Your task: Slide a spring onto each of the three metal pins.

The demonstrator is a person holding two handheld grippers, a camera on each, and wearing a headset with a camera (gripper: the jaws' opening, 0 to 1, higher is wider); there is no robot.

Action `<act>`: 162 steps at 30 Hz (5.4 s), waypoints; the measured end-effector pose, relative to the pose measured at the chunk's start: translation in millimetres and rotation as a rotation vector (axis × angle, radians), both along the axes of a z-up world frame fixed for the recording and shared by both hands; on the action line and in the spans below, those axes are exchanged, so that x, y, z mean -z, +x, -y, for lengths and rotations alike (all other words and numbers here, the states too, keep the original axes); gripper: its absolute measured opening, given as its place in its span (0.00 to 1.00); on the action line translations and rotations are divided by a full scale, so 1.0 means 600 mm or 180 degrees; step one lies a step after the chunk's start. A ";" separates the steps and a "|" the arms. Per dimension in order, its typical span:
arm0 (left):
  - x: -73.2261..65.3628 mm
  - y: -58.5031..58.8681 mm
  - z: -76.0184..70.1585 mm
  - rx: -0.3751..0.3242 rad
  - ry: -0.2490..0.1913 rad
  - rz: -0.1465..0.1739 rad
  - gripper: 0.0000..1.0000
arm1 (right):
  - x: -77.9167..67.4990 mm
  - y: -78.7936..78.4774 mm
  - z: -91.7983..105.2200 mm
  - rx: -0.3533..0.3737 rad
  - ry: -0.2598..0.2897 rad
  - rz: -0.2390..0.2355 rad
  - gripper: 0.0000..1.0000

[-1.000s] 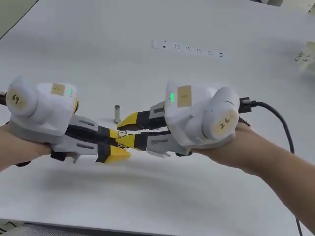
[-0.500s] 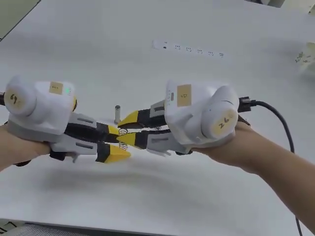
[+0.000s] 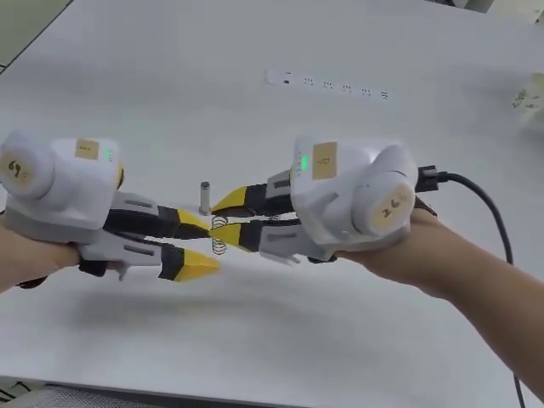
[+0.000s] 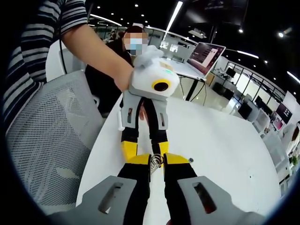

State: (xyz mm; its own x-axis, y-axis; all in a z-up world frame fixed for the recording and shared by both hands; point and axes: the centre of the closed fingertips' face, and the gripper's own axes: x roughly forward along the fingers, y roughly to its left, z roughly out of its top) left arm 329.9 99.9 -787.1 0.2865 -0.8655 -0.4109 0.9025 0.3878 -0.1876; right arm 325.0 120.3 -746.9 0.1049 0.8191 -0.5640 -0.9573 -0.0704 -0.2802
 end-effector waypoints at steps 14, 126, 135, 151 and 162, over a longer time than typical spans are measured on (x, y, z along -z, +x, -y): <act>-0.001 0.009 -0.024 -0.0235 -0.0030 -0.0010 0.45 | -0.001 0.008 0.004 0.0039 0.0001 0.0028 0.07; 0.007 0.015 -0.130 -0.0971 -0.0105 -0.0063 0.98 | 0.018 0.165 -0.061 0.0611 0.0140 -0.0076 0.07; 0.007 0.013 -0.131 -0.0974 -0.0110 -0.0072 0.97 | 0.026 0.164 -0.063 0.0575 0.0088 -0.0027 0.08; 0.009 0.010 -0.130 -0.0980 -0.0097 -0.0082 0.97 | 0.067 0.156 -0.063 0.0560 -0.0067 -0.0120 0.08; 0.009 0.010 -0.132 -0.0992 -0.0100 -0.0082 0.97 | 0.090 0.147 -0.069 0.0475 -0.0197 -0.0047 0.08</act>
State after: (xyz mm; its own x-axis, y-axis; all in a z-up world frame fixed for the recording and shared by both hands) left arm 336.1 179.0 -792.7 0.5299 -0.7500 -0.3958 0.7358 0.6387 -0.2251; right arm 413.1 161.7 -800.9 0.2142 0.7587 -0.6153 -0.9625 0.0564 -0.2655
